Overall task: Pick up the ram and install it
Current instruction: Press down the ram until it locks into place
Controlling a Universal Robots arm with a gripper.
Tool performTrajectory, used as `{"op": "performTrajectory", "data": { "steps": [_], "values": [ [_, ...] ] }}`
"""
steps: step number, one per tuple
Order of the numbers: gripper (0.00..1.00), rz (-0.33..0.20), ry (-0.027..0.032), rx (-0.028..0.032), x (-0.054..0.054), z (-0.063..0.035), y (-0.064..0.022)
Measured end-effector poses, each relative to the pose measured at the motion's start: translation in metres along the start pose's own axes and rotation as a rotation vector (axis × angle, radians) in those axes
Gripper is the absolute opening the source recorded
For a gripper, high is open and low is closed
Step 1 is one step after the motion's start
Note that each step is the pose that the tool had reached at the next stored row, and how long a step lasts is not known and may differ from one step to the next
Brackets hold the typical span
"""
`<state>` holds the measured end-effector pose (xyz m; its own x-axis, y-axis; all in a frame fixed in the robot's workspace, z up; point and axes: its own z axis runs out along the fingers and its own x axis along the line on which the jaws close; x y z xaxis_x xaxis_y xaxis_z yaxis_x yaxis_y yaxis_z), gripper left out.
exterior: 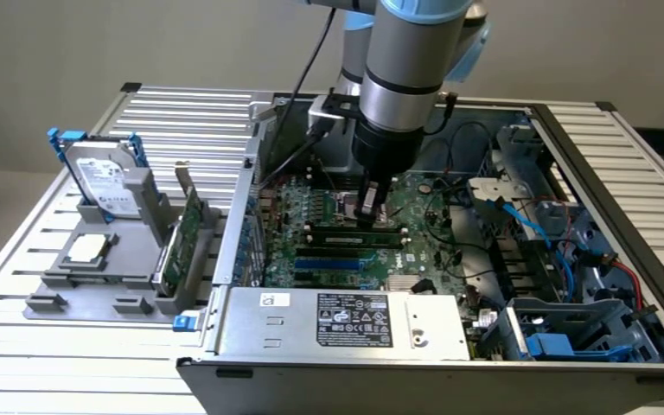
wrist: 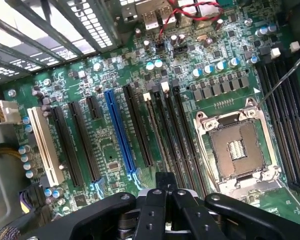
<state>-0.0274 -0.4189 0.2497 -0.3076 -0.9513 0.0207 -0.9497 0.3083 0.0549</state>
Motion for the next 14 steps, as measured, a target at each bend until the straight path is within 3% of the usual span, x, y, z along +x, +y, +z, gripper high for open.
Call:
{"op": "performTrajectory", "data": {
  "steps": [4,10,14],
  "values": [
    [0.11,0.038,-0.0037,0.0003,0.0000,-0.0033,0.0001],
    [0.11,0.057,-0.0077,0.0080,0.0003,-0.0039,0.0005],
    [0.11,0.069,-0.0182,0.0347,0.0003,-0.0037,0.0010]
  ]
}}
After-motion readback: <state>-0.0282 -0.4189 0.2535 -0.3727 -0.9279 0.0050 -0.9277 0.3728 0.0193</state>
